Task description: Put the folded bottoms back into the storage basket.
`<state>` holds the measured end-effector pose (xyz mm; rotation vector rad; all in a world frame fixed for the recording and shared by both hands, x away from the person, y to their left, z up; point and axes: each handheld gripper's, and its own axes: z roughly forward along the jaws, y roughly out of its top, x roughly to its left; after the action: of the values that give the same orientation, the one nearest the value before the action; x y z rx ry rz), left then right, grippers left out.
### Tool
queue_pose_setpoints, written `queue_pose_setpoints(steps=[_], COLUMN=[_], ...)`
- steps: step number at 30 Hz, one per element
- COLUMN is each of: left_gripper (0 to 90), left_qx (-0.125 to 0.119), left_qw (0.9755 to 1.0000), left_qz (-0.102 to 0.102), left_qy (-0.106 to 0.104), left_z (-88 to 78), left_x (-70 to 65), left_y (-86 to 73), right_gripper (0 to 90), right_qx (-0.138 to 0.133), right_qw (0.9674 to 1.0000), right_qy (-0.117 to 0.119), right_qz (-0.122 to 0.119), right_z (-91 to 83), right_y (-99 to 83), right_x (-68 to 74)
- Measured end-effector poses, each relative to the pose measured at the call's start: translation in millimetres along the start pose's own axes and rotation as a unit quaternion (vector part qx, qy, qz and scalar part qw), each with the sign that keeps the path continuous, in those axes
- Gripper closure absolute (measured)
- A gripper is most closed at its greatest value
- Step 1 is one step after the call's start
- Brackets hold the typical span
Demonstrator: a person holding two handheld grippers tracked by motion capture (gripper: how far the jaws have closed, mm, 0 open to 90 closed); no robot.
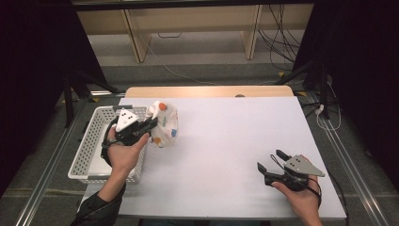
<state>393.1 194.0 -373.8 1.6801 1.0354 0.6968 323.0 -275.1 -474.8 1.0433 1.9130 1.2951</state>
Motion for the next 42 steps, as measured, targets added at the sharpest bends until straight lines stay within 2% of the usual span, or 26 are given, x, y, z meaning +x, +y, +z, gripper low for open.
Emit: queue_pose_setpoints(steps=[42], left_gripper=[83.9], left_qx=[-0.011], left_qw=[0.9995], left_qz=[-0.013], left_qy=[0.026], left_z=[-18.8], left_x=[23.2], left_y=[-1.5], right_gripper=[16.4], right_qx=[0.001], right_qw=[1.0], right_qy=[0.0], right_qz=[-0.001], right_z=[0.3], right_y=[-0.2], right_x=[0.0])
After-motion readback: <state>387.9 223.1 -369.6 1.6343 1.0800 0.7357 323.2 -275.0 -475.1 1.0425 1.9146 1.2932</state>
